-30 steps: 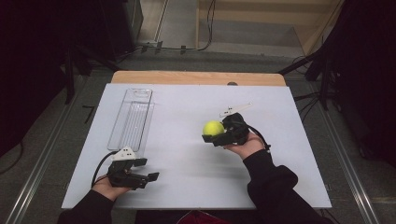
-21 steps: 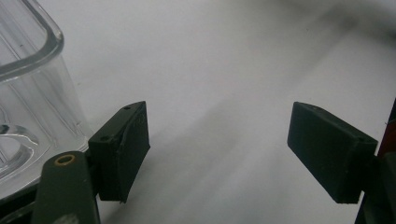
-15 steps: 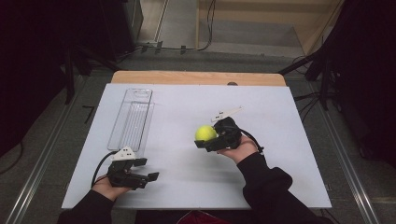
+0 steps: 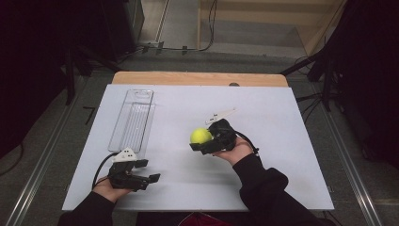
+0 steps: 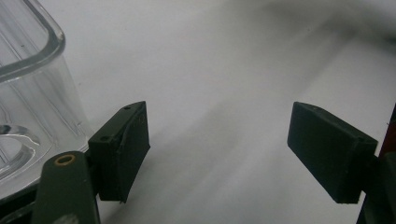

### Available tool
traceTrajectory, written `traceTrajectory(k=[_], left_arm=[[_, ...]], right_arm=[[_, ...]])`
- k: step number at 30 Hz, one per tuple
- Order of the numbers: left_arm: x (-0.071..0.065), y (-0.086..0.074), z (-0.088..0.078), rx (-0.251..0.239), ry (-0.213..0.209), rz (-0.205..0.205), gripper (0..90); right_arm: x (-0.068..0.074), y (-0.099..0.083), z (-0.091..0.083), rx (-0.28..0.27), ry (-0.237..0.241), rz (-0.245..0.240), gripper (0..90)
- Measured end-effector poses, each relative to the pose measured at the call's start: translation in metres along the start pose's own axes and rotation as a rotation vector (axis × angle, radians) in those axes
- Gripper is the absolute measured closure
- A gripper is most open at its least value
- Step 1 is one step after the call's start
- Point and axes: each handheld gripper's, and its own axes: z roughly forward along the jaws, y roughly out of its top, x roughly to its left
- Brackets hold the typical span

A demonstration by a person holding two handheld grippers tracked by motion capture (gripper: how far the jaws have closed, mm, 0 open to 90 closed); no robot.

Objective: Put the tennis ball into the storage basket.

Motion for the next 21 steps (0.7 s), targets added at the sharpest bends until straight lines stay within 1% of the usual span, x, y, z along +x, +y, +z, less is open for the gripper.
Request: traceTrajectory(k=[5,7,9,12,17,21], left_arm=[[0.0,0.0,0.0,-0.002,0.002,0.001,21.6],[0.0,0.0,0.0,-0.003,0.002,0.001,21.6],[0.0,0.0,0.0,-0.004,0.002,-0.001,21.6],[0.001,0.0,0.0,-0.007,0.001,-0.002,21.6],[0.001,0.0,-0.001,-0.005,0.001,-0.002,21.6],[0.001,-0.001,-0.001,-0.006,0.002,-0.003,21.6]], right_arm=[[0.003,0.007,0.004,0.002,0.008,-0.008,23.3],[0.003,0.008,0.005,-0.001,0.007,-0.005,23.3],[0.004,0.014,0.007,-0.011,0.014,-0.003,23.3],[0.004,0.017,0.009,-0.014,0.016,-0.011,23.3],[0.005,0.022,0.017,-0.003,0.02,-0.013,23.3],[0.003,0.025,0.02,0.0,0.024,-0.008,23.3]])
